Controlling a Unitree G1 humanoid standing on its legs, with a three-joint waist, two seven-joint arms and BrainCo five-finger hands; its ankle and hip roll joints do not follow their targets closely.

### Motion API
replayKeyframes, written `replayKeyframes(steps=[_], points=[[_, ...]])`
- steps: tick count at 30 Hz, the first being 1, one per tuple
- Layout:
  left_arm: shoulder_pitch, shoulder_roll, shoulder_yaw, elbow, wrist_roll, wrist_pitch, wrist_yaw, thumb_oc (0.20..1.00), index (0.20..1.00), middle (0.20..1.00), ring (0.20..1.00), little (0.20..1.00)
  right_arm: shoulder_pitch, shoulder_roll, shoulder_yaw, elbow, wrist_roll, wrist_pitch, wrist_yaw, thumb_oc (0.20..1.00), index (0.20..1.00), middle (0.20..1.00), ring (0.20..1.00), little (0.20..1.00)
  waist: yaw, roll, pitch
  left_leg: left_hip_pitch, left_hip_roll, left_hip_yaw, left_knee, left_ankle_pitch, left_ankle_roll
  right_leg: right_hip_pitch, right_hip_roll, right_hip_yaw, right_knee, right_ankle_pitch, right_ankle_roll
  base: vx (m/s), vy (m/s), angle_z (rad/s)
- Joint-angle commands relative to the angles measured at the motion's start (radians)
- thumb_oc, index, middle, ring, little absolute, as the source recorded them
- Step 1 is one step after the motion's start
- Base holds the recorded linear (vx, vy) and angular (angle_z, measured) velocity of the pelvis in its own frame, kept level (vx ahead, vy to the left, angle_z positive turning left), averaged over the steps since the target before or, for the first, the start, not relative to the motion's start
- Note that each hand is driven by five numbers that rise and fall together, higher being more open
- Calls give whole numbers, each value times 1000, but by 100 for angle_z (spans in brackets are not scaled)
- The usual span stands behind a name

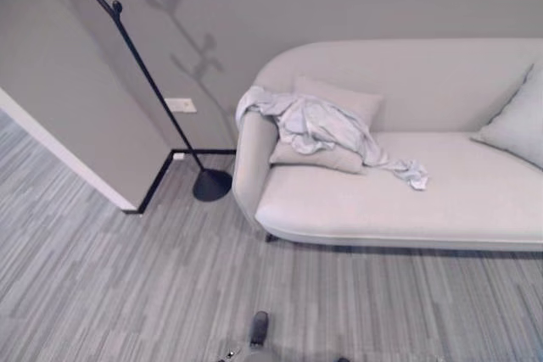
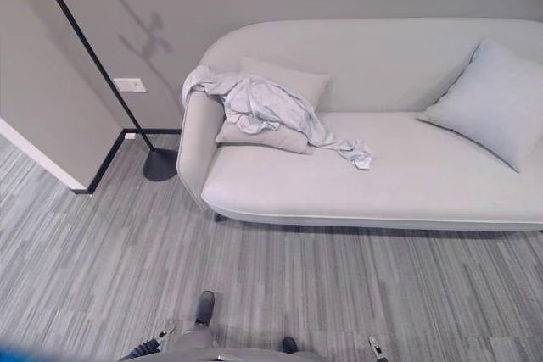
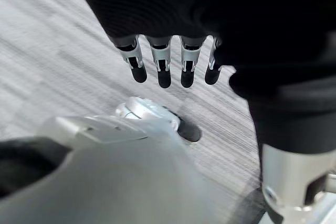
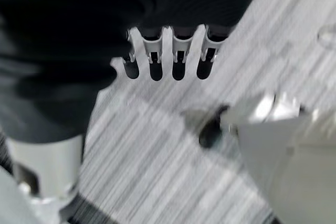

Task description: Hang the clothes on the sofa on the clothes rack.

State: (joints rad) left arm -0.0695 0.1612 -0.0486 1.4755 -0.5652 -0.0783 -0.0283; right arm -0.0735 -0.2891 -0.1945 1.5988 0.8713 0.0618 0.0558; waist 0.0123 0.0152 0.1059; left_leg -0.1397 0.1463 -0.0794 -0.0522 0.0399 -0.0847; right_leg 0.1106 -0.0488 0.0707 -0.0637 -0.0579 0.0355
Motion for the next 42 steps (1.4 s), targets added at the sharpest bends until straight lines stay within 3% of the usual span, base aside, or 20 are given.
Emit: replayKeyframes(steps=[1,3,6,7,8,9,10,13,14,15,16,19,23,27,31,35,38,40,41,42], points=[[-30,-26,-28,5,51,-18,-3,1000,1000,1000,1000,1000,18,28,6,58,-18,7,15,1000,1000,1000,1000,1000,-20,-53,-54,-85,-55,16,123,10,8,29,-172,115,-24,20,94,136,260,-18],[-51,-6,-49,-2,94,-13,-6,1000,1000,1000,1000,1000,10,45,15,76,-54,18,25,1000,1000,1000,1000,1000,-22,-74,-60,-80,-91,53,152,-43,42,-15,-225,130,2,85,113,199,352,-46],[-51,1,-54,-2,98,-15,-7,1000,1000,1000,1000,1000,0,52,24,72,-69,15,26,1000,1000,1000,1000,1000,-15,-85,-62,-64,-108,79,148,-66,67,-61,-251,147,64,147,114,166,293,-41],[-50,2,-57,-9,85,-17,-2,1000,1000,1000,1000,1000,-16,55,35,52,-66,11,27,1000,1000,1000,1000,1000,-5,-78,-46,-35,-118,99,140,-90,92,-102,-281,116,158,209,99,92,199,-18],[-51,2,-56,-9,85,-17,-2,1000,1000,1000,1000,1000,-17,55,35,52,-66,11,27,1000,1000,1000,1000,1000,-4,-78,-47,-37,-117,101,139,-86,92,-106,-280,119,157,212,99,151,322,-30],[-45,6,-60,-14,83,-18,-1,1000,1000,1000,1000,1000,-26,61,46,30,-66,3,25,1000,1000,1000,1000,1000,4,-64,-38,-17,-116,111,134,-96,105,-126,-295,51,218,235,78,51,123,-32],[-45,6,-60,-14,83,-18,-1,1000,1000,1000,1000,1000,-26,61,46,30,-66,3,24,1000,1000,1000,1000,1000,2,-63,-36,-15,-116,109,134,-97,104,-123,-295,49,219,234,77,108,217,-29],[-24,6,-59,-1,99,-16,-13,1000,1000,1000,1000,1000,-12,68,64,24,-69,1,30,1000,1000,1000,1000,1000,-13,-59,-44,39,-139,114,111,-105,115,-116,-218,10,224,180,67,149,173,-11],[-14,10,-54,2,114,-13,-22,1000,1000,1000,1000,1000,-5,71,66,25,-70,2,33,1000,1000,1000,1000,1000,-19,-57,-53,64,-140,120,89,-108,116,-111,-169,1,205,117,61,234,134,8],[-5,21,-39,11,120,-2,-29,1000,1000,1000,1000,1000,-3,70,74,19,-79,-3,30,1000,1000,1000,1000,1000,-26,-55,-60,105,-147,129,44,-107,118,-156,-79,-12,165,74,63,198,96,8],[-5,21,-39,10,120,-2,-29,1000,1000,1000,1000,1000,-2,70,74,19,-79,-3,30,1000,1000,1000,1000,1000,-26,-55,-59,109,-146,129,41,-107,118,-154,-78,-12,165,72,63,169,62,-15],[-7,24,-31,20,126,-2,-23,1000,1000,1000,1000,1000,-4,73,95,17,-79,-11,27,1000,1000,1000,1000,1000,-44,-62,-46,179,-173,121,-1,-110,122,-209,24,-9,97,96,67,139,35,-24],[-19,-1,-47,9,107,-11,-17,1000,1000,1000,1000,1000,0,78,110,1,-63,-23,24,1000,1000,1000,1000,1000,-76,-65,-22,256,-195,64,-23,-129,127,-264,97,64,45,162,79,190,-10,28],[-15,-15,-63,7,115,-15,-20,1000,1000,1000,1000,1000,18,79,105,9,-58,-17,22,1000,1000,1000,1000,1000,-82,-66,-32,304,-191,36,-32,-150,119,-233,88,72,53,164,58,293,-123,70],[-1,-25,-51,23,118,-14,-18,1000,1000,1000,1000,1000,21,72,105,11,-71,-18,24,1000,1000,1000,1000,1000,-86,-60,-66,348,-143,22,-19,-190,91,-220,108,76,107,121,36,246,-128,18],[-24,-32,-69,-12,99,-25,-9,1000,1000,1000,1000,1000,0,64,132,-27,-93,-46,17,1000,1000,1000,1000,1000,-85,-74,-54,253,-138,23,236,-136,50,-167,103,73,94,113,12,122,-116,7],[-36,-39,-80,-52,69,-36,4,1000,1000,1000,1000,1000,-24,56,165,-79,-118,-75,1,1000,1000,1000,1000,1000,-68,-99,-29,123,-160,7,445,-94,69,-136,88,79,81,109,-9,46,-79,10],[-37,-43,-77,-51,63,-39,5,1000,1000,1000,1000,1000,-31,53,176,-87,-127,-79,0,1000,1000,1000,1000,1000,-65,-104,-28,96,-154,17,443,-99,75,-126,80,82,77,101,-9,137,35,-39],[-24,-45,-62,-39,54,-45,4,1000,1000,1000,1000,1000,-22,53,182,-94,-151,-79,2,1000,1000,1000,1000,1000,-58,-114,-44,114,-108,55,277,-114,69,-98,49,85,65,75,0,248,117,-19],[-21,-45,-63,-39,54,-46,5,1000,1000,1000,1000,1000,-20,51,184,-98,-164,-79,-1,1000,1000,1000,1000,1000,-56,-111,-49,102,-90,61,207,-100,60,-93,42,80,65,67,2,286,145,45]])
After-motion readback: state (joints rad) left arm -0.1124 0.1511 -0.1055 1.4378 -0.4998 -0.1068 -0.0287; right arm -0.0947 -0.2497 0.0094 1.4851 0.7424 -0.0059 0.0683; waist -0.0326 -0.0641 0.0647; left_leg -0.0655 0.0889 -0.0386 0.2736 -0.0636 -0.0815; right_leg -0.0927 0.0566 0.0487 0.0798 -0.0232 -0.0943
